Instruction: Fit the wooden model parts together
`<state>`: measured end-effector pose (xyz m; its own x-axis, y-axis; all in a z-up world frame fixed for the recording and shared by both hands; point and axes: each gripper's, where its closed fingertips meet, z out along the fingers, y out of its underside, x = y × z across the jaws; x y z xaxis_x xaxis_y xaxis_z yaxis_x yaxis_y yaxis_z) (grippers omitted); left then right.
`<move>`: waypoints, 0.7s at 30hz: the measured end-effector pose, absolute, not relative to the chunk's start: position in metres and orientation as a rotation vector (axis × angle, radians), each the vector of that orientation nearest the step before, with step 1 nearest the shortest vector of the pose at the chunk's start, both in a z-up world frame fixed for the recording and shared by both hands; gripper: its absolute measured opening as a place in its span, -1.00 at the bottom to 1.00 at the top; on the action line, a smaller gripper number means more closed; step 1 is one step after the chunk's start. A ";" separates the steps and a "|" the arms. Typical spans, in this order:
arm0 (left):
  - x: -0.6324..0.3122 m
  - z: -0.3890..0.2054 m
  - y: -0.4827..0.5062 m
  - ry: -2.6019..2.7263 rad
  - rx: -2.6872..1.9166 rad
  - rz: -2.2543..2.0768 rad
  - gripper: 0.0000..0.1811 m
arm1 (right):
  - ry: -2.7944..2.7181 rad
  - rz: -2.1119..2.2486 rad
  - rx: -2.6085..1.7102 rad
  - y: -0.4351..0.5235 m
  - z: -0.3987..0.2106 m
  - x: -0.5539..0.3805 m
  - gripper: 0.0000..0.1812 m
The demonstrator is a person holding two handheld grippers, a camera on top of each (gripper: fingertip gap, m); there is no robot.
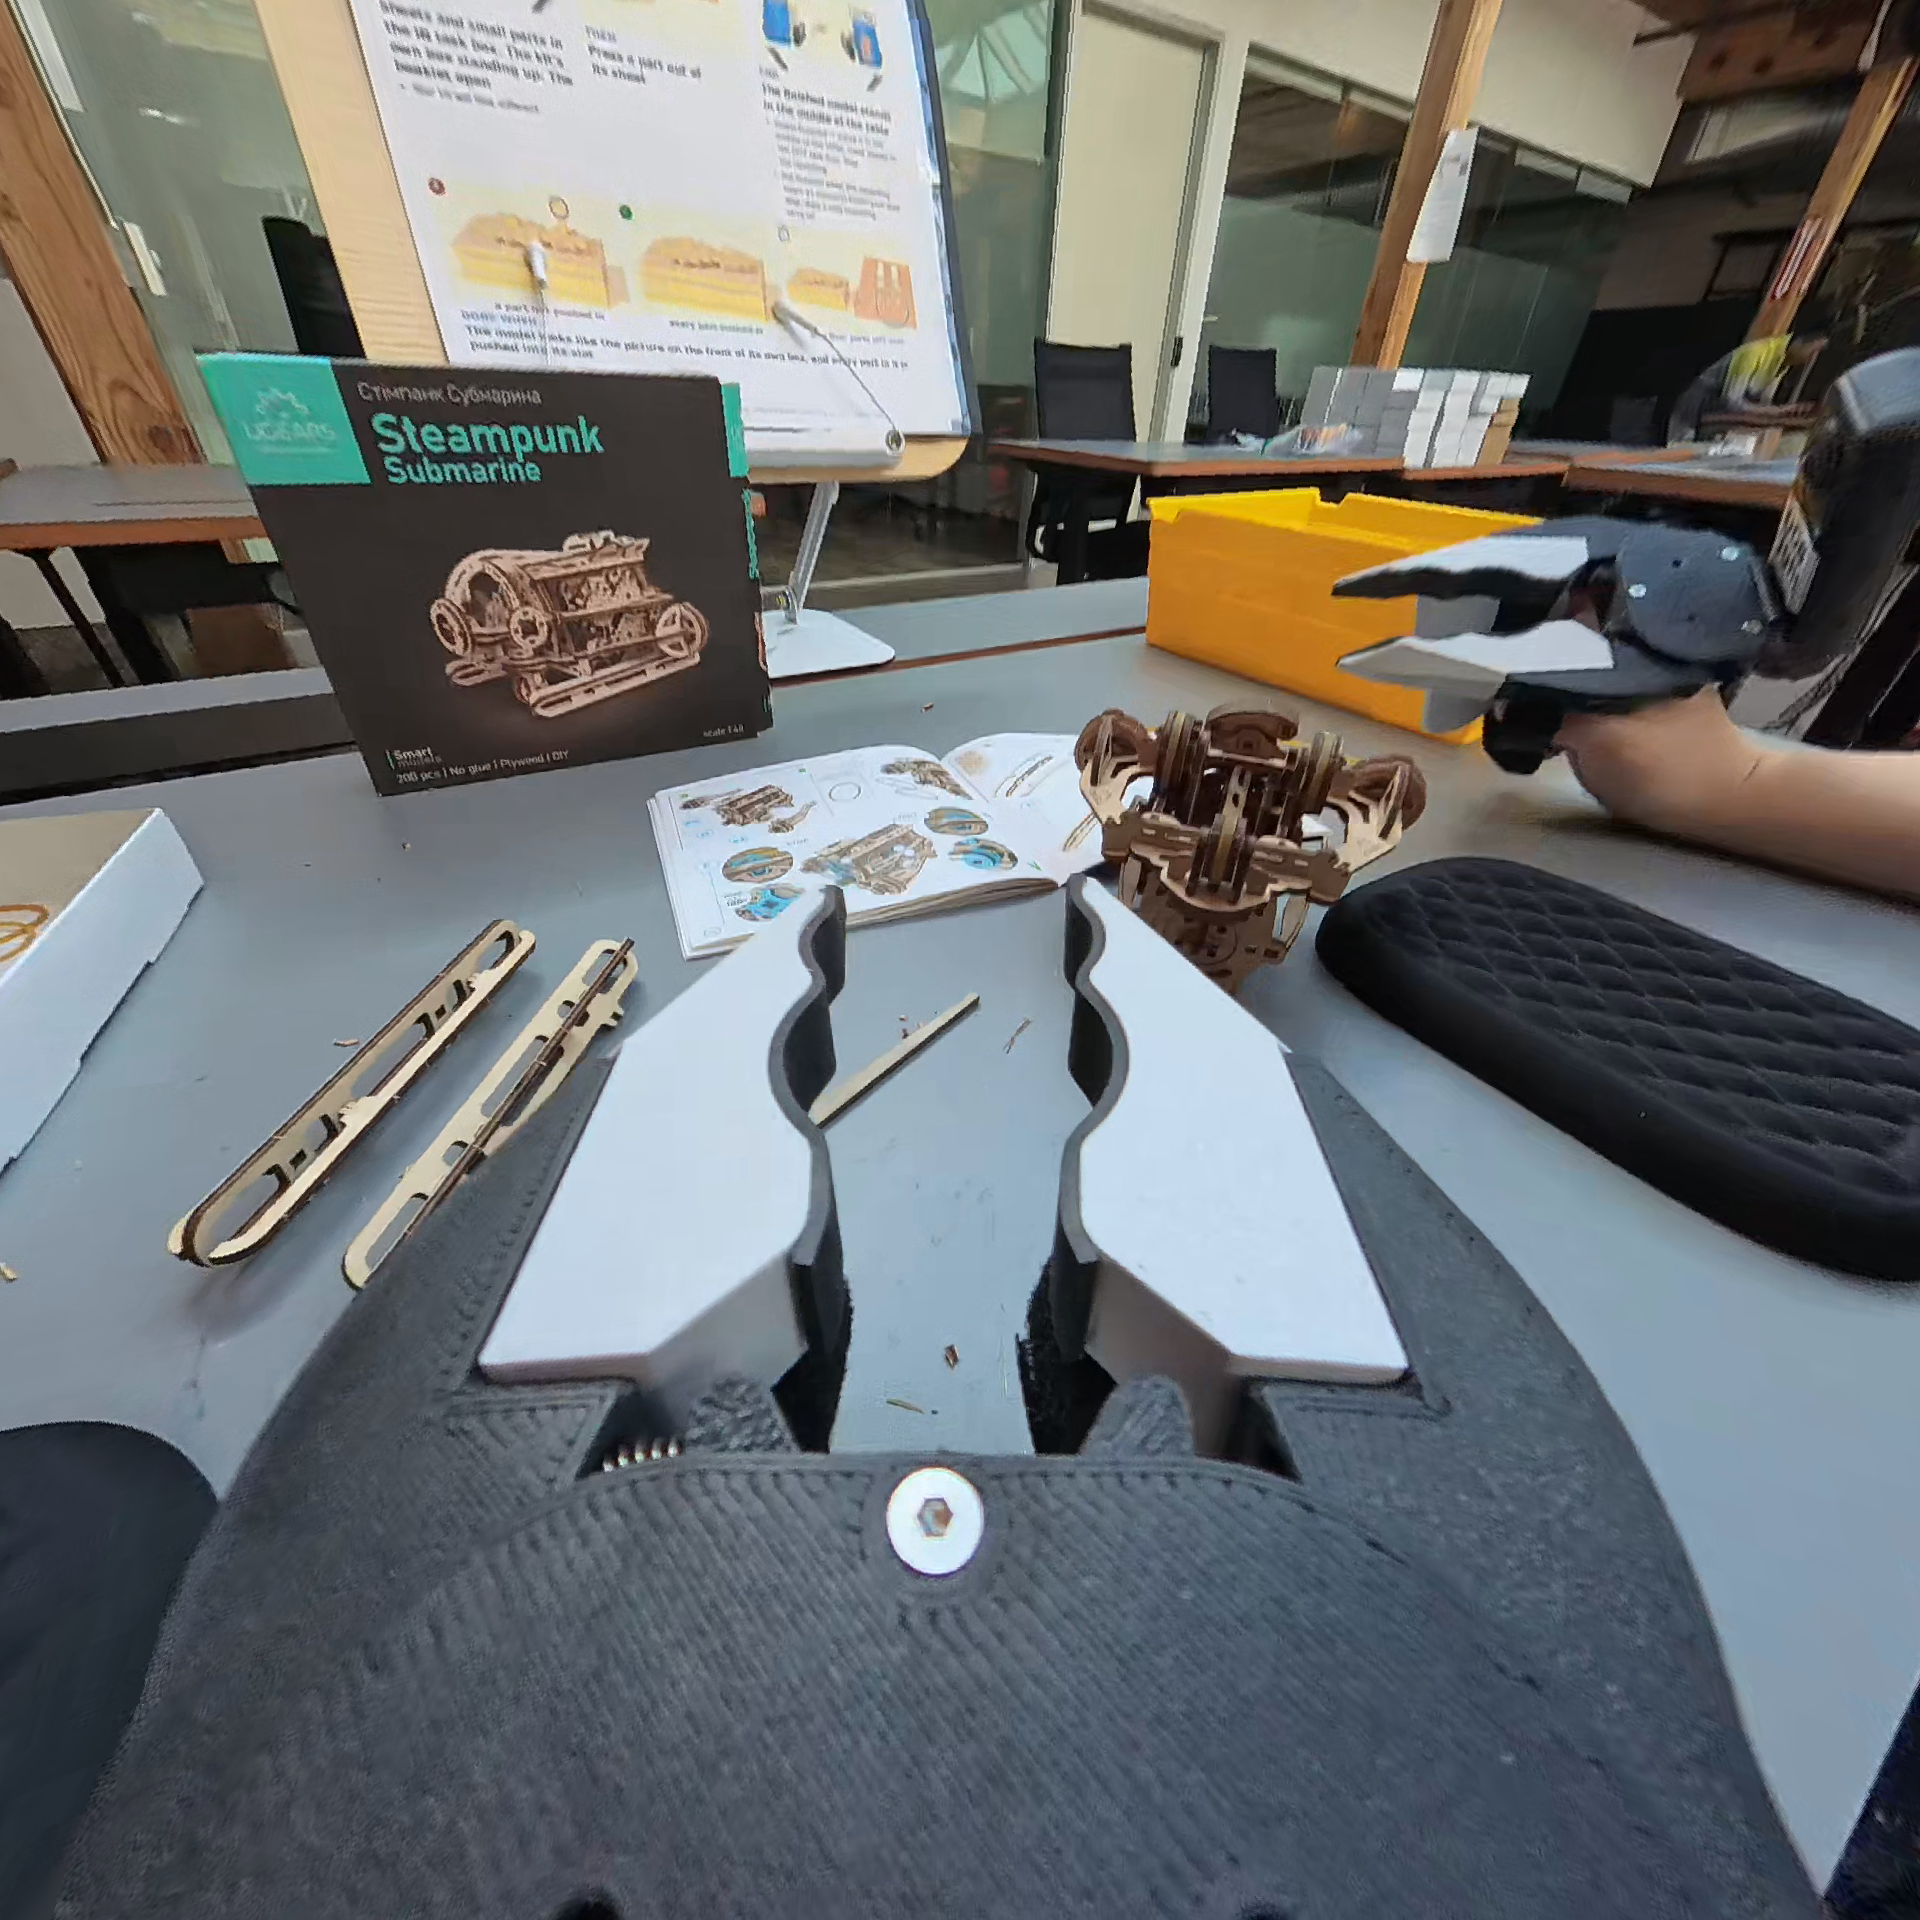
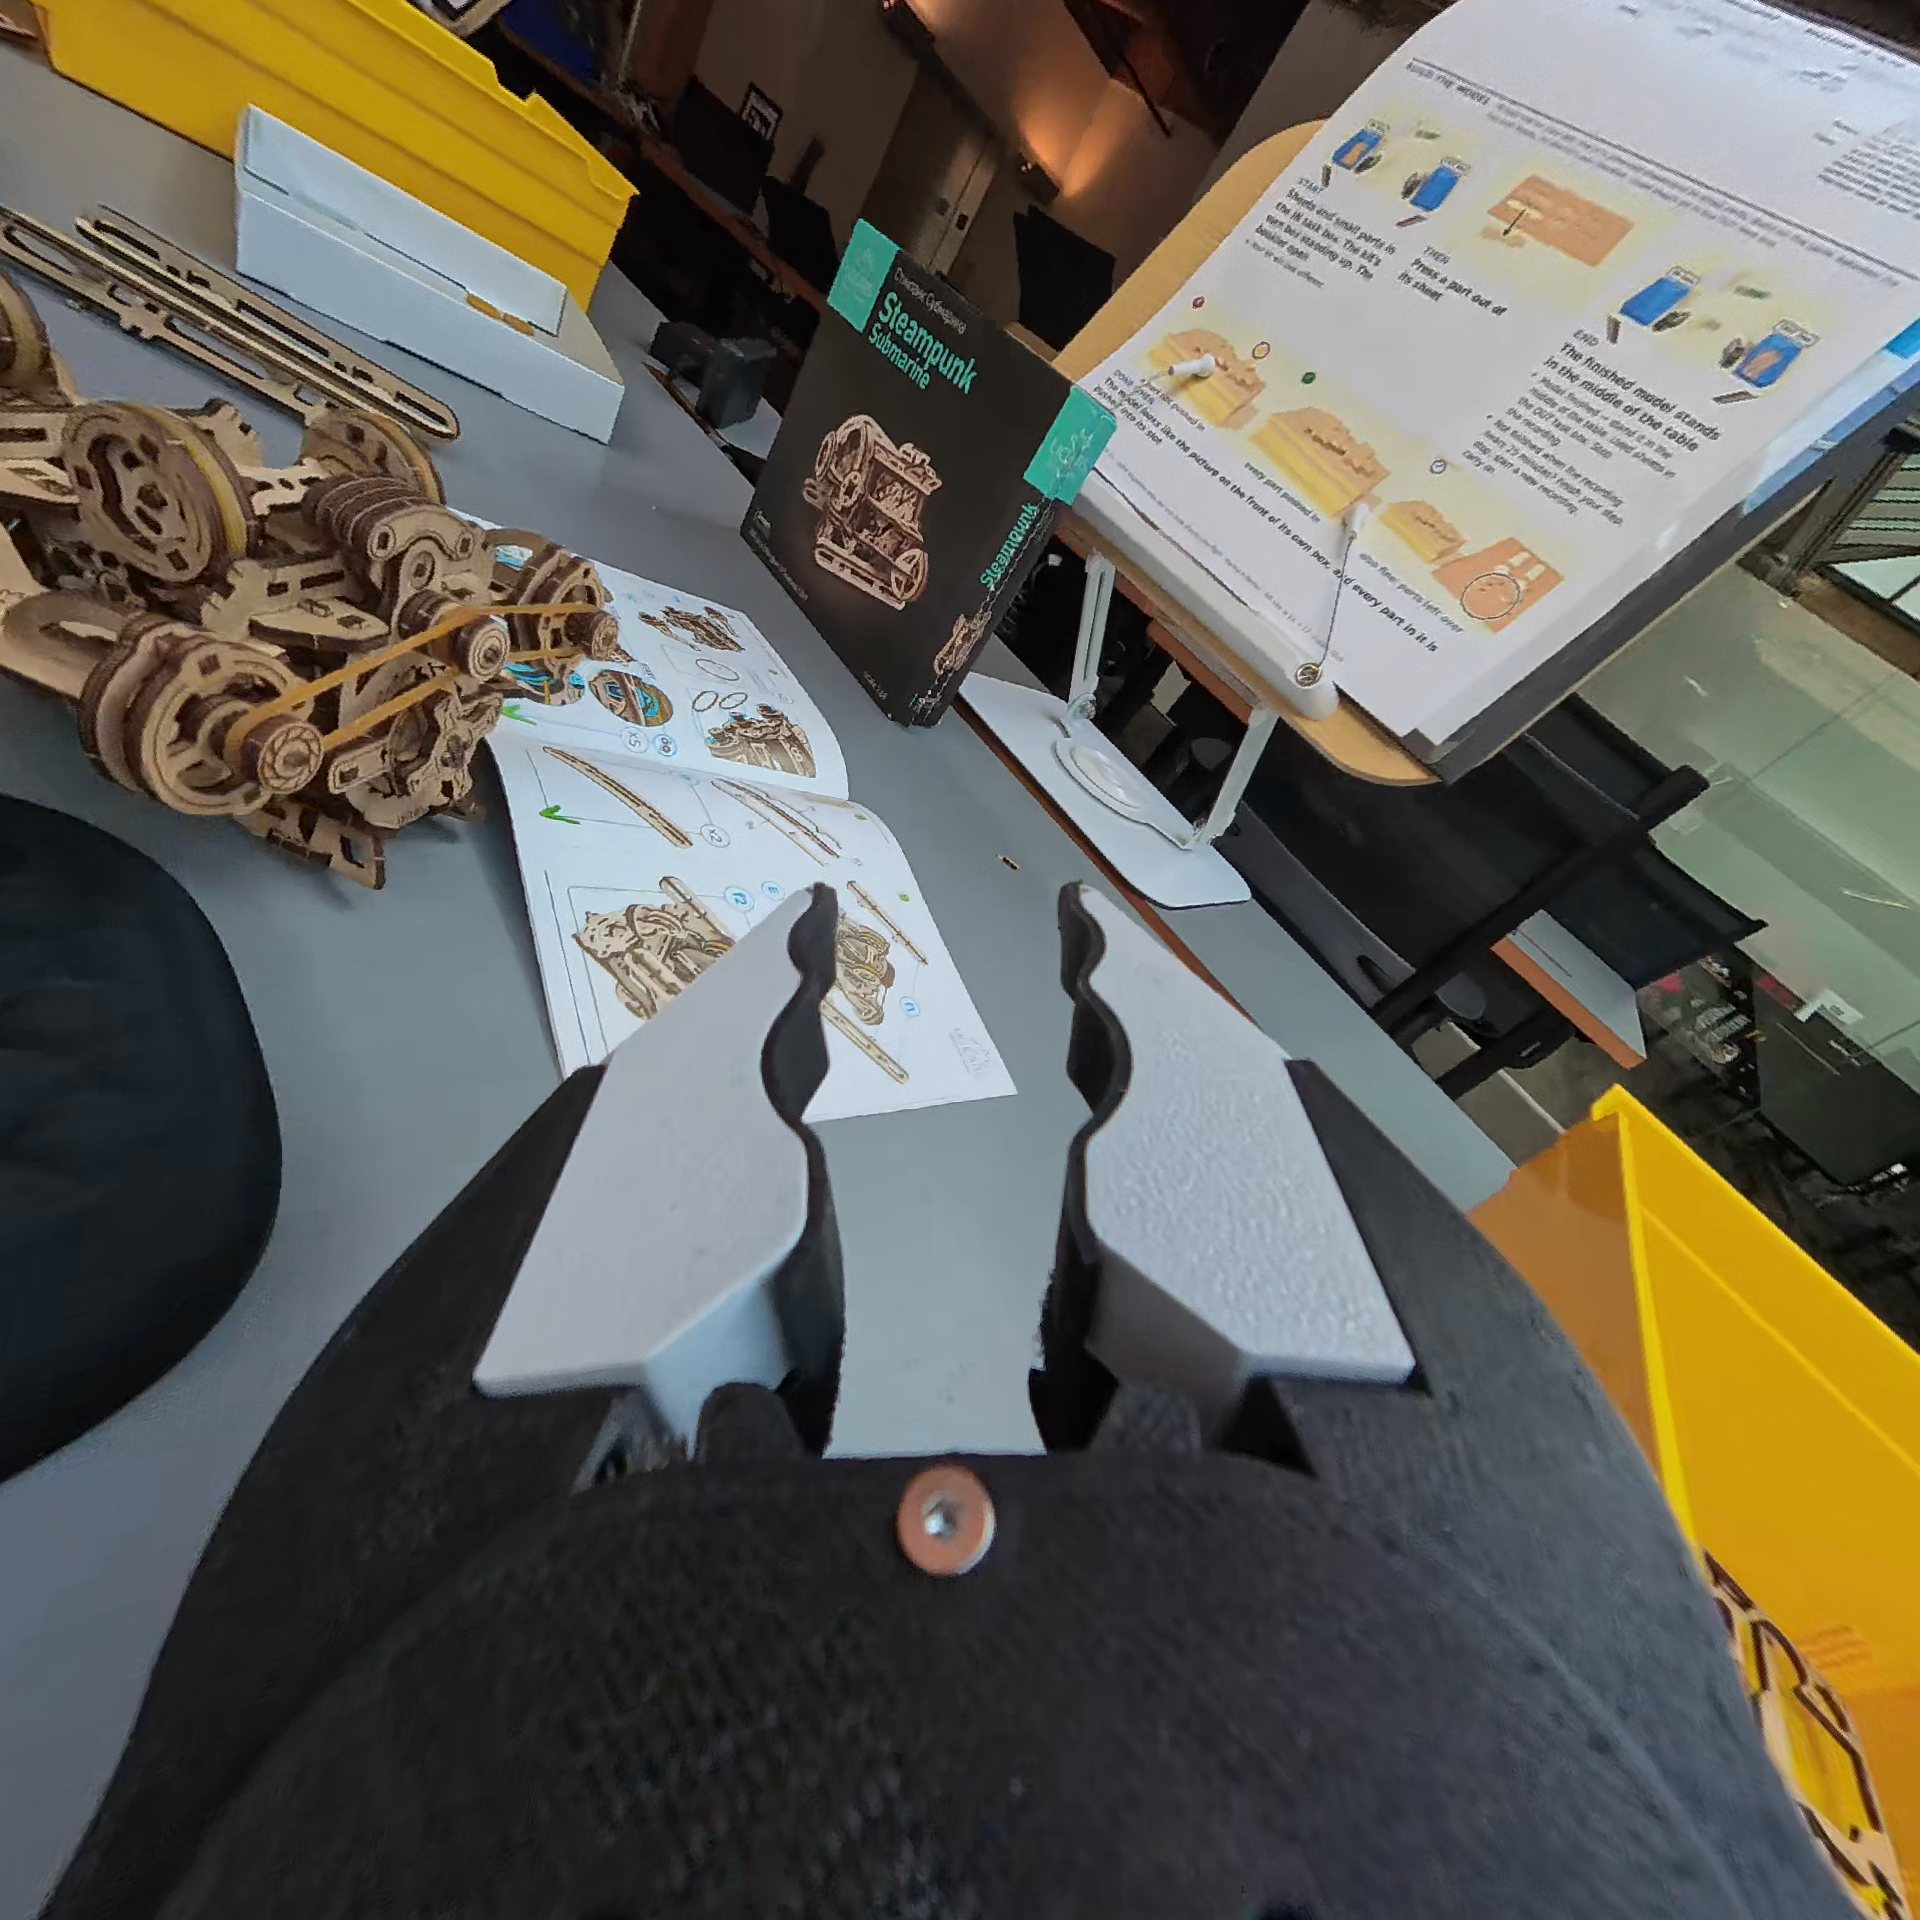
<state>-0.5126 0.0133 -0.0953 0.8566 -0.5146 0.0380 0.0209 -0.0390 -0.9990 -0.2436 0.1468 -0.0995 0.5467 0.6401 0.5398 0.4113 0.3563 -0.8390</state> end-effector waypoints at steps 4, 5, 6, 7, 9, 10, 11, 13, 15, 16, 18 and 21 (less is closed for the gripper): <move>-0.508 -0.126 0.025 0.570 -1.755 -0.235 -0.52 | -1.025 0.432 -1.189 0.120 -0.084 -0.245 -0.59; -0.514 -0.131 0.029 0.599 -1.790 -0.141 -0.53 | -1.041 0.495 -1.192 0.111 -0.086 -0.245 -0.63; -0.519 -0.131 0.033 0.607 -1.804 -0.068 -0.55 | -1.033 0.507 -1.218 0.107 -0.086 -0.242 -0.65; -0.522 -0.128 0.036 0.600 -1.806 -0.038 -0.57 | -1.009 0.510 -1.217 0.105 -0.084 -0.239 -0.66; -0.527 -0.119 0.043 0.539 -1.804 -0.056 -0.57 | -0.962 0.591 -1.233 0.100 -0.080 -0.238 -0.65; -0.528 -0.116 0.047 0.506 -1.805 -0.076 -0.56 | -0.936 0.637 -1.244 0.099 -0.078 -0.237 -0.66; -0.531 -0.115 0.052 0.480 -1.813 -0.089 -0.54 | -0.916 0.667 -1.259 0.100 -0.078 -0.236 -0.66; -0.533 -0.113 0.063 0.450 -1.824 -0.088 -0.53 | -0.880 0.700 -1.287 0.104 -0.078 -0.234 -0.65; -0.526 -0.106 0.072 0.442 -1.809 -0.099 -0.54 | -0.822 0.750 -1.312 0.107 -0.077 -0.231 -0.65; -0.518 -0.101 0.076 0.447 -1.790 -0.126 -0.54 | -0.804 0.786 -1.321 0.107 -0.077 -0.231 -0.65; -0.500 -0.089 0.085 0.461 -1.753 -0.181 -0.57 | -0.792 0.837 -1.325 0.105 -0.077 -0.231 -0.65; -0.482 -0.065 0.101 0.458 -1.699 -0.262 -0.57 | -0.800 0.852 -1.334 0.103 -0.080 -0.233 -0.65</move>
<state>-0.4815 0.1010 -0.0649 0.8938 -0.4409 -0.0817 -0.1524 -0.1273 -0.9801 -0.2332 0.1029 -0.0797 0.4779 0.8784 0.0078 -0.0629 0.0431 -0.9971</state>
